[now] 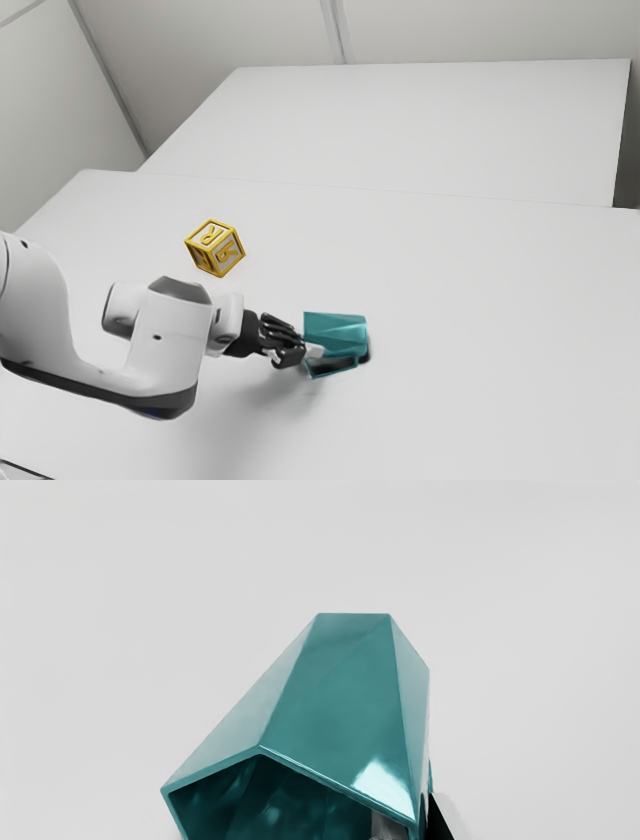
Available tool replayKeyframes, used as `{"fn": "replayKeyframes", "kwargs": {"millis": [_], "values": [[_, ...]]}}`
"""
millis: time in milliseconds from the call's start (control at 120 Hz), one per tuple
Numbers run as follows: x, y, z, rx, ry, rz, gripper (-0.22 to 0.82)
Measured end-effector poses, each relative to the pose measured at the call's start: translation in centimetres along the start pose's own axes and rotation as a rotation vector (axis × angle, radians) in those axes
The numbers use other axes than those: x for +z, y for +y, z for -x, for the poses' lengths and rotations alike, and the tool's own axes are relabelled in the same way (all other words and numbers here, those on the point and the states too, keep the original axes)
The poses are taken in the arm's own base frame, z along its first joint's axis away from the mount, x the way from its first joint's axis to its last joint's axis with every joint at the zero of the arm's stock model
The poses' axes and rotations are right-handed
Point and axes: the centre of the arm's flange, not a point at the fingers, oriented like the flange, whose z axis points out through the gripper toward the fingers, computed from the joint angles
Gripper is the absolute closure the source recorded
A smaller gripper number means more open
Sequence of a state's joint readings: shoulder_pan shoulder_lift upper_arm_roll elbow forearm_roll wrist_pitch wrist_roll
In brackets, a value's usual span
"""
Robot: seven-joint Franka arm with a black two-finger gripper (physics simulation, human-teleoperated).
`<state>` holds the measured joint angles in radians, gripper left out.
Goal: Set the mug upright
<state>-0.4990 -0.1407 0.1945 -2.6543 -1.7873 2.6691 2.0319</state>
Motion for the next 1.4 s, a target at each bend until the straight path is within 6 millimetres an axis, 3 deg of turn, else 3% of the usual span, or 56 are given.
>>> {"fn": "replayKeyframes", "kwargs": {"millis": [367, 583, 667, 825, 967, 1100, 1400], "values": [[-0.5, -0.6, -2.5, 0.072, 0.017, -0.037, 0.78], [-2.6, -3.7, -10.8, 0.382, -0.021, -0.082, 0.78], [-3.5, -4.6, -12.3, 0.504, -0.108, -0.088, 0.79], [-5.7, -6.8, -14.9, 0.581, -0.284, -0.060, 0.79], [-7.1, -8.5, -13.2, 0.435, -0.444, -0.048, 0.79], [-7.2, -8.1, -11.9, 0.276, -0.524, -0.051, 0.79], [-5.8, -7.1, -11.4, 0.018, -0.582, -0.096, 0.79]]}}
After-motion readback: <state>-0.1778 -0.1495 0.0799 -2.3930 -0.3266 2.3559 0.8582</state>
